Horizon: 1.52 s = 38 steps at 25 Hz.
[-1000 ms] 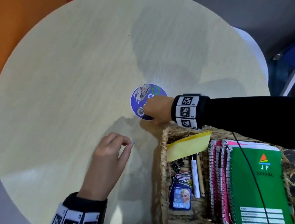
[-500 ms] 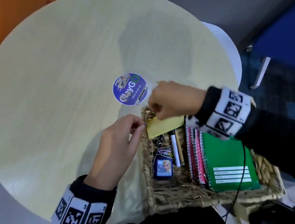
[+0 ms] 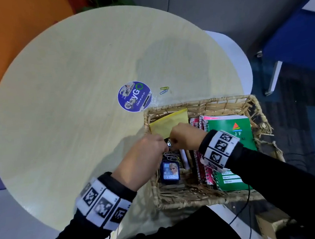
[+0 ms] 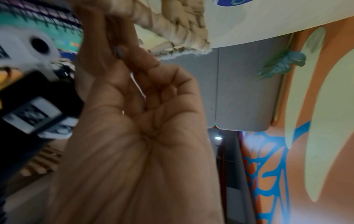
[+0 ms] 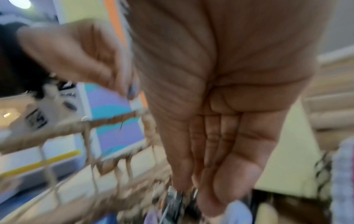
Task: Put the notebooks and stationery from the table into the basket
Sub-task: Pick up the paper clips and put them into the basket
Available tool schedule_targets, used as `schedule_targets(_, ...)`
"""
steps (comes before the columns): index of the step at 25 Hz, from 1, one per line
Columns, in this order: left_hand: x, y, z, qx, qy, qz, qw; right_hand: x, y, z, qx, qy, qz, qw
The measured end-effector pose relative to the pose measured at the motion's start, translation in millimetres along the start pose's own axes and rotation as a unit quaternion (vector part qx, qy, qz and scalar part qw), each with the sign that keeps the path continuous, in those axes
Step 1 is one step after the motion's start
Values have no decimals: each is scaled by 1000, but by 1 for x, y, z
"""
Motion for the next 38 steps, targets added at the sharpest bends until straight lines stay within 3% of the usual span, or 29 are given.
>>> schedule_targets(2,9,-6,18,-93,-94,6,991,15,15,-12,68,-43,13,997)
schedule_targets(5,20,-11,40,-224,-195,-6,955,33,47,-23,141,-99,27,985)
schedule_targets(10,26,-15,59,-309,-251,-5,917,40,87,-13,148,-167,59,973)
schedule_targets(13,23,-21,52,-262,-194,-1,945,43,93,-13,154,-197,61,966)
schedule_targets(16,3,-47,9,-78,-17,-28,996,50,90,-41,194,-220,51,955)
schedule_targets(19,-42,-86,-49,91,78,-110,987,60,73,-93,239,-215,30,947)
schedule_targets(20,-62,-100,-61,96,77,-136,983,63,64,-112,260,-202,18,944)
schedule_targets(23,-115,-148,-55,33,45,-187,981,75,19,-163,294,-125,-29,947)
schedule_targets(26,-132,-181,-14,-19,26,-176,984,90,-45,-181,229,-50,-49,971)
schedule_targets(32,-137,-207,45,-40,27,-168,985,117,-139,-140,90,3,-13,996)
schedule_targets(38,-130,-212,57,-56,-20,-178,982,118,-163,-114,78,-17,-5,997)
Point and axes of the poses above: each hand's wrist, its own y-axis away from the middle knuckle, its own z-axis out of the palm, x = y × z, the point moved 3 cm from there along -y, towards the middle knuckle, and after that the axes turned 9 degrees about x, right-handed, at the moved point
